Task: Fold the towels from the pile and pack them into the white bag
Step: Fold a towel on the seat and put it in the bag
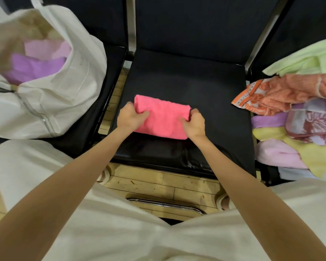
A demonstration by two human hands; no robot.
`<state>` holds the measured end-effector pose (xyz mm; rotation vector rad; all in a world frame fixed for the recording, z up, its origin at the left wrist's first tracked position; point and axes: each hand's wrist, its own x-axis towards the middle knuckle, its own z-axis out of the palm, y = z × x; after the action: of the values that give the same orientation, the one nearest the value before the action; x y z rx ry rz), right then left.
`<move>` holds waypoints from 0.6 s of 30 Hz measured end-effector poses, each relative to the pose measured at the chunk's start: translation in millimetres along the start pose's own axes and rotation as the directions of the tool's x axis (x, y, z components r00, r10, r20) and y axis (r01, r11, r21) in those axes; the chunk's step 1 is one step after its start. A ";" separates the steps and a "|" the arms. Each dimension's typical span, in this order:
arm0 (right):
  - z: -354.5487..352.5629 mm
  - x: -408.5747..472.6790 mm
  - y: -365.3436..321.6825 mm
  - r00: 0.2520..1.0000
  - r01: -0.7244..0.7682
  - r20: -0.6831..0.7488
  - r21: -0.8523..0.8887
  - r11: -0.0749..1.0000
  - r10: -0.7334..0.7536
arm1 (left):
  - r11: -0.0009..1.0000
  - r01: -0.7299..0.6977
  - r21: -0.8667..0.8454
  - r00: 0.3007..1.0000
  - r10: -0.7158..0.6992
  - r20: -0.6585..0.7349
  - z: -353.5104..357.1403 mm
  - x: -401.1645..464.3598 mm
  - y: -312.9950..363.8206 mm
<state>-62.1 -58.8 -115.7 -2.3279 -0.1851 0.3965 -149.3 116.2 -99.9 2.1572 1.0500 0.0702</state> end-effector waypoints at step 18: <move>88.2 -10.7 -286.2 0.825 0.534 -0.006 0.334 0.777 -0.565 | 0.938 -0.325 -0.121 0.795 0.201 -0.572 -296.1 68.5 -65.1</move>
<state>-106.1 199.0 30.6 -1.8196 -0.7742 0.2157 -247.9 363.9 60.0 2.1103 0.9727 0.9547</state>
